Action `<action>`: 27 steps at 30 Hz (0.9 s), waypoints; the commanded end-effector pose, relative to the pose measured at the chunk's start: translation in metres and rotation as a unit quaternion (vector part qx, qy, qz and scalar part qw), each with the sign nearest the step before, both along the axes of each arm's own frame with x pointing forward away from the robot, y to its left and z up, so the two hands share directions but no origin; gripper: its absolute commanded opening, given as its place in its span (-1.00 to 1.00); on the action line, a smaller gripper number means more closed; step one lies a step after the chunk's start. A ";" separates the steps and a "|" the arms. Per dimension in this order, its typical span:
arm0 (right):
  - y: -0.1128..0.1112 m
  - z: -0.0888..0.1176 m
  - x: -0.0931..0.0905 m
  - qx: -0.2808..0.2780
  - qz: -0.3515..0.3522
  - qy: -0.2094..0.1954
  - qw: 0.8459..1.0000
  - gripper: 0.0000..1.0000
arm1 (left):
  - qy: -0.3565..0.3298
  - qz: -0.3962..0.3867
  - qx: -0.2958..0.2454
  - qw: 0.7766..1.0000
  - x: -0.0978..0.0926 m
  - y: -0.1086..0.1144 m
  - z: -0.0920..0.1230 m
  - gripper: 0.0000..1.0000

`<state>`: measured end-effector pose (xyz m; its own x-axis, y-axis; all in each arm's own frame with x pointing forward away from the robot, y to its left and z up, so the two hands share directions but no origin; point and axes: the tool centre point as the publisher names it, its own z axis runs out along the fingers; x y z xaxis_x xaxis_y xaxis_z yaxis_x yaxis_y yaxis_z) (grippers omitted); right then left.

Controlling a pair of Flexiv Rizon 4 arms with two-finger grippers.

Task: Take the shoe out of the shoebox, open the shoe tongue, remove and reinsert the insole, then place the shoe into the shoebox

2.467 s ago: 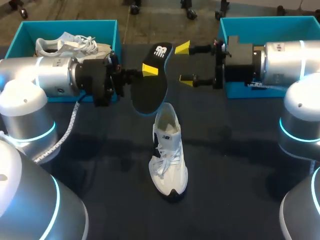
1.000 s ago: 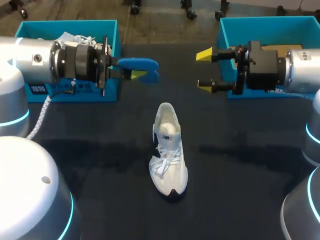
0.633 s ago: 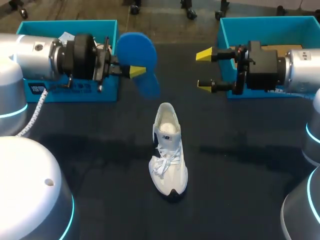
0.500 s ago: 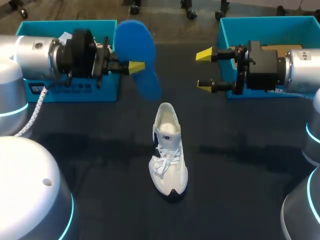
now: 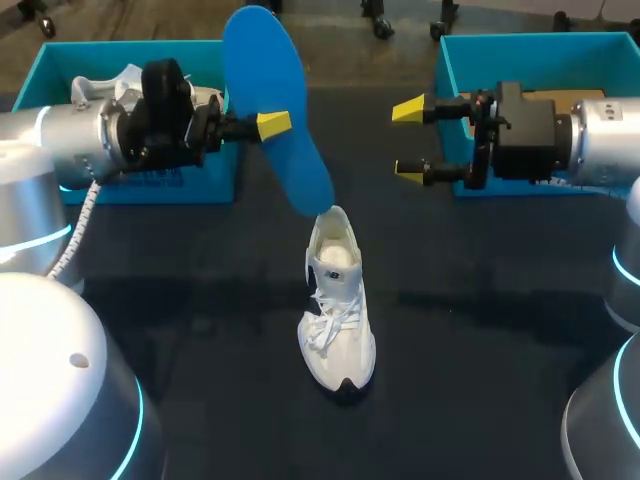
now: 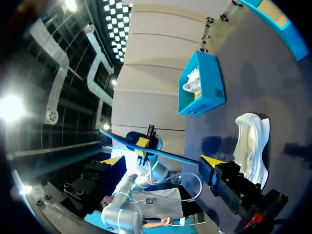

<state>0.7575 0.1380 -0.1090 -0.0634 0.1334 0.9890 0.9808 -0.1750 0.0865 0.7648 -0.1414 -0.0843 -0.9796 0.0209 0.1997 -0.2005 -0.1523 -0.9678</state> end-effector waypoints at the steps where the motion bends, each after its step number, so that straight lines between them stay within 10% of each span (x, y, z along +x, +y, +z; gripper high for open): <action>1: 0.001 -0.001 0.000 0.001 -0.001 0.000 1.000 1.00 | 0.000 0.004 0.001 1.000 -0.003 0.000 0.000 -1.00; 27: 0.001 -0.001 0.000 0.001 -0.001 0.000 1.000 1.00 | 0.408 -0.118 0.062 0.903 -0.004 -0.006 -0.041 -1.00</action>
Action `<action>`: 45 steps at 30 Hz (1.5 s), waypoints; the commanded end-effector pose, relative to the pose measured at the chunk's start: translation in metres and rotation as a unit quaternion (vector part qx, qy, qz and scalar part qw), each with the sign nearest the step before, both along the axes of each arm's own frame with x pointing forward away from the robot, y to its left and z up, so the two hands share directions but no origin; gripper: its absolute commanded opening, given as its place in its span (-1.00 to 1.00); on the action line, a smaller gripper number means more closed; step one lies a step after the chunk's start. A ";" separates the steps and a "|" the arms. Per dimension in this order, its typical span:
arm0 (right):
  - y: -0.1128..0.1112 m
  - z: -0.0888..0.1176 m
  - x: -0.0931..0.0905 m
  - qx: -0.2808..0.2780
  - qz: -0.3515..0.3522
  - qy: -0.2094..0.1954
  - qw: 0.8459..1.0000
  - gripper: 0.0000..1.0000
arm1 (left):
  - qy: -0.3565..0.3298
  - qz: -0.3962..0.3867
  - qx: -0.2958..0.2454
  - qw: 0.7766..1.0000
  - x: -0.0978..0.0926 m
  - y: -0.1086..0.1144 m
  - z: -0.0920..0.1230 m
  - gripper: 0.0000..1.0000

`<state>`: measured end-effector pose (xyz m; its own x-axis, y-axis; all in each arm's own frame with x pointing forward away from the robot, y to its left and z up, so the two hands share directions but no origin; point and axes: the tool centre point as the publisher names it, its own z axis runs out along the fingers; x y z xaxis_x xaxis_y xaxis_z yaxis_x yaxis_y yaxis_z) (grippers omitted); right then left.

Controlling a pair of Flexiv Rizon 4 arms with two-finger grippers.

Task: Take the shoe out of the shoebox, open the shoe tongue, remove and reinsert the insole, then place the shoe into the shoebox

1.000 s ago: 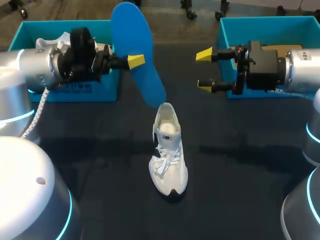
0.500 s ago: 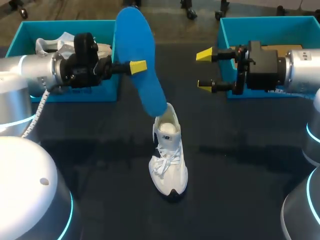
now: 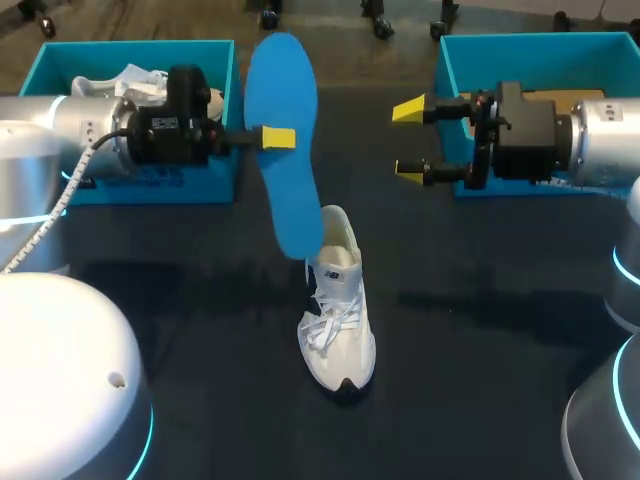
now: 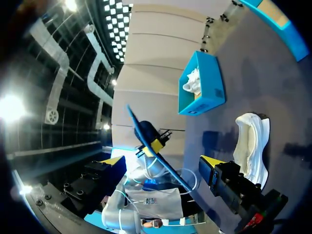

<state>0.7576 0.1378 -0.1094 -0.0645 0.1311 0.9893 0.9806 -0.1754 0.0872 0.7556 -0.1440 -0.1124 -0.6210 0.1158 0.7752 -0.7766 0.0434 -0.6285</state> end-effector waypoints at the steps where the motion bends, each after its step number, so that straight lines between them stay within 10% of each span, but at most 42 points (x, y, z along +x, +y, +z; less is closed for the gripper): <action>1: 0.002 0.000 0.000 -0.001 -0.001 0.000 1.000 1.00 | 0.088 -0.024 0.002 0.996 0.006 -0.005 -0.017 -1.00; 29: 0.029 0.026 -0.008 -0.155 -0.043 0.012 0.987 1.00 | 0.227 -0.058 0.009 0.972 0.023 -0.038 -0.066 -1.00; 45: 0.039 0.052 -0.011 -0.353 -0.053 0.063 0.932 1.00 | 0.243 -0.086 0.019 0.966 0.023 -0.043 -0.074 -1.00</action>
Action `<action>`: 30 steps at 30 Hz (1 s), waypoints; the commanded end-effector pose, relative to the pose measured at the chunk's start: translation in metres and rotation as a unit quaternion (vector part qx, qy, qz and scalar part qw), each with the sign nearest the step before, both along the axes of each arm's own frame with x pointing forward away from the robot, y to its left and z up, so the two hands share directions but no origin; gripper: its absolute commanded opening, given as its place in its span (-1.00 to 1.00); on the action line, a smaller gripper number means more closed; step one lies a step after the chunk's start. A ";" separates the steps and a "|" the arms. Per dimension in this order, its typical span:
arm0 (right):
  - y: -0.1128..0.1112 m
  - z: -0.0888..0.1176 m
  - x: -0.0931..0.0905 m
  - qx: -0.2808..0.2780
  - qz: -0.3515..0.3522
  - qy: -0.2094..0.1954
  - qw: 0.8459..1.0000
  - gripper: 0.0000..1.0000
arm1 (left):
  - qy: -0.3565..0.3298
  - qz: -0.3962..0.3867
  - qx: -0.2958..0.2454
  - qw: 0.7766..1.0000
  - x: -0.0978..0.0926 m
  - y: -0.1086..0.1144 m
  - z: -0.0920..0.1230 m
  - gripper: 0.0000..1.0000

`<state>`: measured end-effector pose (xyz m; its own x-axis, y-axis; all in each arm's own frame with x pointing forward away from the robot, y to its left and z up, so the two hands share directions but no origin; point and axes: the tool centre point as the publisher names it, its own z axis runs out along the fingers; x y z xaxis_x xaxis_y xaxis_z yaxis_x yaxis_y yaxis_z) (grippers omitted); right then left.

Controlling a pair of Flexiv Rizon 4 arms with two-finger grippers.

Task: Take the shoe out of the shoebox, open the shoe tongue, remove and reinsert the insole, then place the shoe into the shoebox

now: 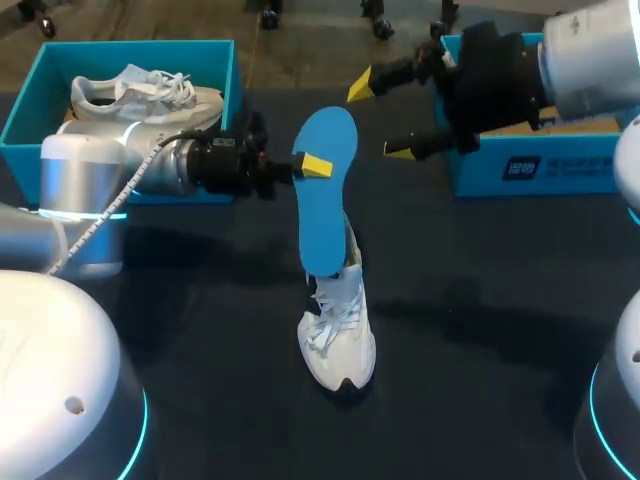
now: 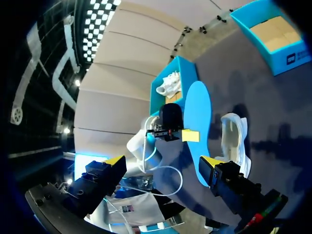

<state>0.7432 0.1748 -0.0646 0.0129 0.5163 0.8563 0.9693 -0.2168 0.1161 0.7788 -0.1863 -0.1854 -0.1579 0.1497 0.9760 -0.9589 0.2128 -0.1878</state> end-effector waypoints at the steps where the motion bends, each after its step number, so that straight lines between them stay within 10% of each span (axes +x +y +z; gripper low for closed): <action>1: 0.002 0.007 0.003 -0.168 -0.017 0.045 0.985 1.00 | 0.000 0.000 -0.001 1.000 0.000 -0.001 -0.001 -1.00; 30: 0.041 -0.007 0.008 -0.405 -0.052 0.100 0.907 1.00 | 0.000 0.000 -0.001 1.000 0.000 -0.001 -0.001 -1.00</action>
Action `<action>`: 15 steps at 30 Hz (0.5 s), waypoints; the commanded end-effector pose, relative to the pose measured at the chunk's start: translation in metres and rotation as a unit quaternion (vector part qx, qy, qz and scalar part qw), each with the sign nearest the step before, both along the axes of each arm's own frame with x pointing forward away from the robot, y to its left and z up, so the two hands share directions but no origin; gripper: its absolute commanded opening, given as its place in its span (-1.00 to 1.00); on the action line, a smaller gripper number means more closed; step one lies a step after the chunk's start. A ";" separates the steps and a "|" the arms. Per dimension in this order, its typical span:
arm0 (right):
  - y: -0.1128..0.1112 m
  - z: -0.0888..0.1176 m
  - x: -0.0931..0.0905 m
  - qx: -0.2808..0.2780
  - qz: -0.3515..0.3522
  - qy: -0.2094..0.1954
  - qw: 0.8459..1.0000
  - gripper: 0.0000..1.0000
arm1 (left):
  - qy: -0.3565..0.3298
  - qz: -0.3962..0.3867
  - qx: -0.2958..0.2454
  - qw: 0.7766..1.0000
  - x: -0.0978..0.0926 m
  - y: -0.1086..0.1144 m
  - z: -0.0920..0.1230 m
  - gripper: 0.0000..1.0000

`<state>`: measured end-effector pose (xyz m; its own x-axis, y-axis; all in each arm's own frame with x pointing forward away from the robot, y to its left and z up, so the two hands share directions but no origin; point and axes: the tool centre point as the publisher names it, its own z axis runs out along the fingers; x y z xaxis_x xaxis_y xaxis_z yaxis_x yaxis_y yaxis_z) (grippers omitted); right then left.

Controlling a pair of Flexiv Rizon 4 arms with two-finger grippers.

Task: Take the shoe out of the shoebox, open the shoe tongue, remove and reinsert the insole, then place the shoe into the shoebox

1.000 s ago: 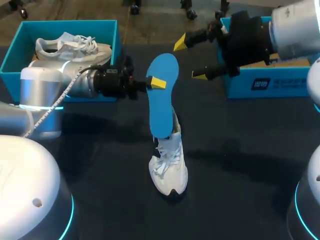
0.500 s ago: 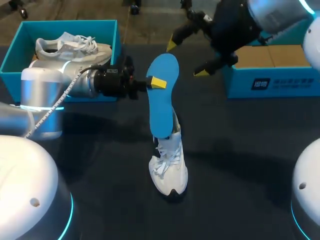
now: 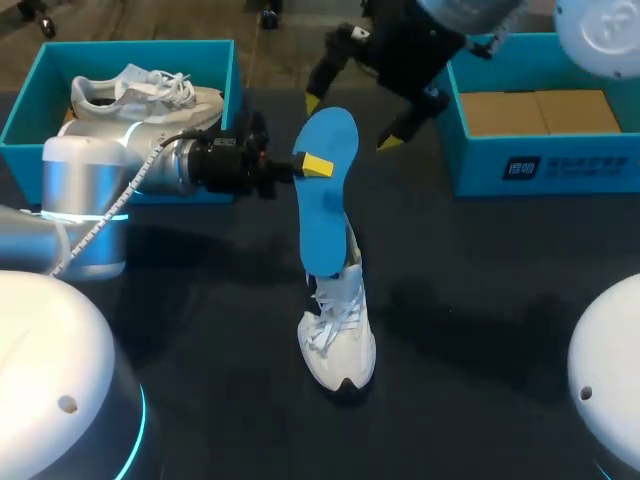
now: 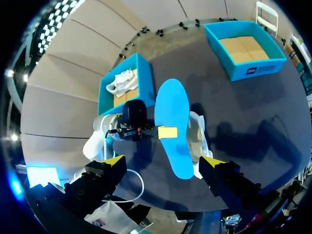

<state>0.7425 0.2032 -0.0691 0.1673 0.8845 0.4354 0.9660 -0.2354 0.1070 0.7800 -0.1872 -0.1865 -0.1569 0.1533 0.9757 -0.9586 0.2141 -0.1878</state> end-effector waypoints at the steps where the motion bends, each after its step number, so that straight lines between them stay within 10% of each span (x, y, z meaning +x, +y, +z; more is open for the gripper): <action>1: 0.014 -0.002 0.009 -0.139 -0.014 0.032 0.990 1.00 | 0.000 0.001 0.001 1.000 -0.001 0.000 0.000 -1.00; 15: 0.025 -0.006 0.011 -0.185 -0.010 0.040 0.982 1.00 | 0.000 0.001 0.001 1.000 -0.001 0.000 0.000 -1.00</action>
<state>0.7494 0.2215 -0.0749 0.1879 0.9608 0.2037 0.9699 -0.2142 0.1160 0.7799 -0.1872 -0.1866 -0.1567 0.1534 0.9757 -0.9587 0.2139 -0.1876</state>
